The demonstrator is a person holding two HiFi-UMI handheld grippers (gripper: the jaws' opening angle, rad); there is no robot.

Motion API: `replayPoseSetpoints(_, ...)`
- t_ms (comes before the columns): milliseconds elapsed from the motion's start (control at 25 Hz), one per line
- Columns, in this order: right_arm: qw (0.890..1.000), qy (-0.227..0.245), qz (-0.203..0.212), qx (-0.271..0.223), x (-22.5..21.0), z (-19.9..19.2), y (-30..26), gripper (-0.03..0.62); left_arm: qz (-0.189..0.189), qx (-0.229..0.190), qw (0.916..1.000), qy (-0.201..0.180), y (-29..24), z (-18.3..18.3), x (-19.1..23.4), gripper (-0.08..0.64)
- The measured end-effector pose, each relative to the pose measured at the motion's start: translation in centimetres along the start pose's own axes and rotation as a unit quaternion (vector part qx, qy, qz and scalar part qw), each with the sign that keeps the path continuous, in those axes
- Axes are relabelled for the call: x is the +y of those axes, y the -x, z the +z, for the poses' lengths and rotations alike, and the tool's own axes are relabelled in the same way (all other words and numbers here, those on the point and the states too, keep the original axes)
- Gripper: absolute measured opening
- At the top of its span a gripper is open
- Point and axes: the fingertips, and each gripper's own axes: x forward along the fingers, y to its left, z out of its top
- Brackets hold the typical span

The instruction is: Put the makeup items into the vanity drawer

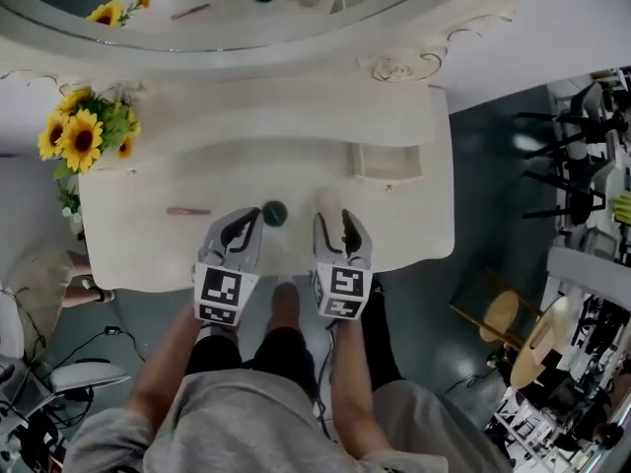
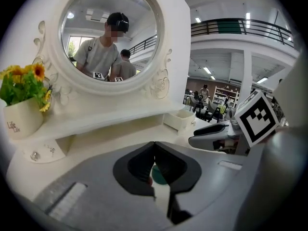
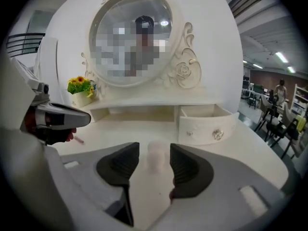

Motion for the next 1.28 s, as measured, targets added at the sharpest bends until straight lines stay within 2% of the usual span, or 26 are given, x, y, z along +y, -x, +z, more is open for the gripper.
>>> replayPoseSetpoints(280, 0.999, 0.013, 0.021, 0.033, 0.1, -1.5, -2.4, 0.202, 0.015, 0.015, 0.9995, 0.021, -1.0, -1.3, 0.9, 0.011)
replayPoseSetpoints(320, 0.999, 0.015, 0.022, 0.035, 0.2, -1.6, -2.6, 0.197, 0.017, 0.017, 0.9995, 0.022, -1.1, -1.5, 1.0, 0.011)
replayPoseSetpoints(400, 0.999, 0.02, 0.017, 0.037, 0.0, -1.9, -2.8, 0.141, 0.019, 0.018, 0.9994, 0.024, -1.2, -1.6, 1.0, 0.011)
replayPoseSetpoints(600, 0.999, 0.022, 0.016, 0.035, -0.1, -2.0, -2.7, 0.121, 0.02, 0.017, 0.9994, 0.022, -1.4, -1.3, 0.8, 0.011)
replayPoseSetpoints(880, 1.0, 0.024, 0.008, -0.001, -0.9, 1.4, -0.9, 0.114, 0.021, -0.002, 0.9997, 0.013, -1.3, 1.1, 0.4, 0.011)
replayPoseSetpoints(1280, 0.998, 0.028, -0.014, -0.049, -3.2, 6.4, 1.6, 0.112, 0.005, -0.04, 0.9991, -0.01, -1.9, 6.7, -1.4, 0.011)
